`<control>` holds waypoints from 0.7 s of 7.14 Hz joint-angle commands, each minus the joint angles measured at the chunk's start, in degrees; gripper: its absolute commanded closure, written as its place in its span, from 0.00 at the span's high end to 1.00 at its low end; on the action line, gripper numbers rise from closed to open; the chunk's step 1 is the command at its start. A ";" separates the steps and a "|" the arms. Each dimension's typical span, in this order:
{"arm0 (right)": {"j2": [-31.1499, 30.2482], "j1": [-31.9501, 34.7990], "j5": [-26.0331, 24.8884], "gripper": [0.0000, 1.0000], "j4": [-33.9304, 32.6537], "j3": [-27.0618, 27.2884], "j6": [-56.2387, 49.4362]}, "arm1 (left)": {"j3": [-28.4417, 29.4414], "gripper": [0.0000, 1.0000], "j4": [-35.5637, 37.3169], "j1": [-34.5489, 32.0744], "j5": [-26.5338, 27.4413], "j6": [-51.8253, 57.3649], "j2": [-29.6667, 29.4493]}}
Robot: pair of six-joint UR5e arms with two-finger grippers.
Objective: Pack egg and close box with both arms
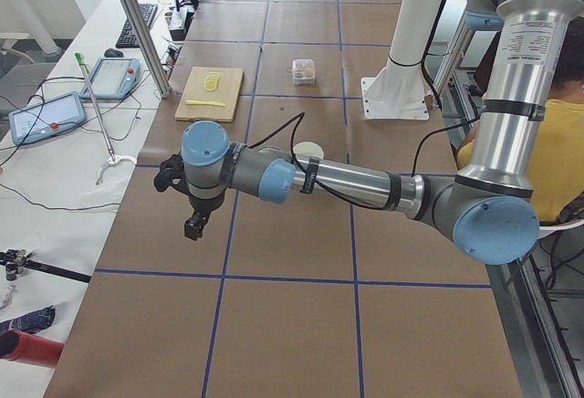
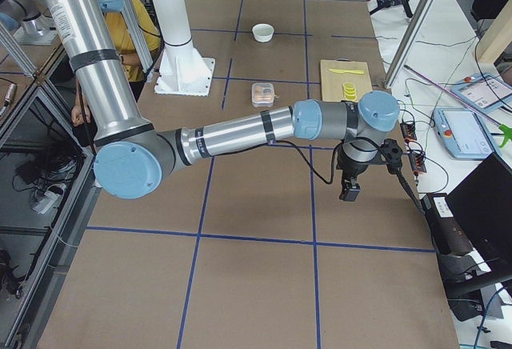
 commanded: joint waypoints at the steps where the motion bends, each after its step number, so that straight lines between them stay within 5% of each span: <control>1: -0.44 -0.09 -0.23 1.00 0.56 -0.34 0.20 | 0.32 1.00 -1.95 0.05 -0.14 0.14 0.81; 5: -4.57 -0.27 2.21 1.00 4.50 -0.16 0.20 | -0.38 1.00 -1.34 0.23 -0.05 -0.04 0.73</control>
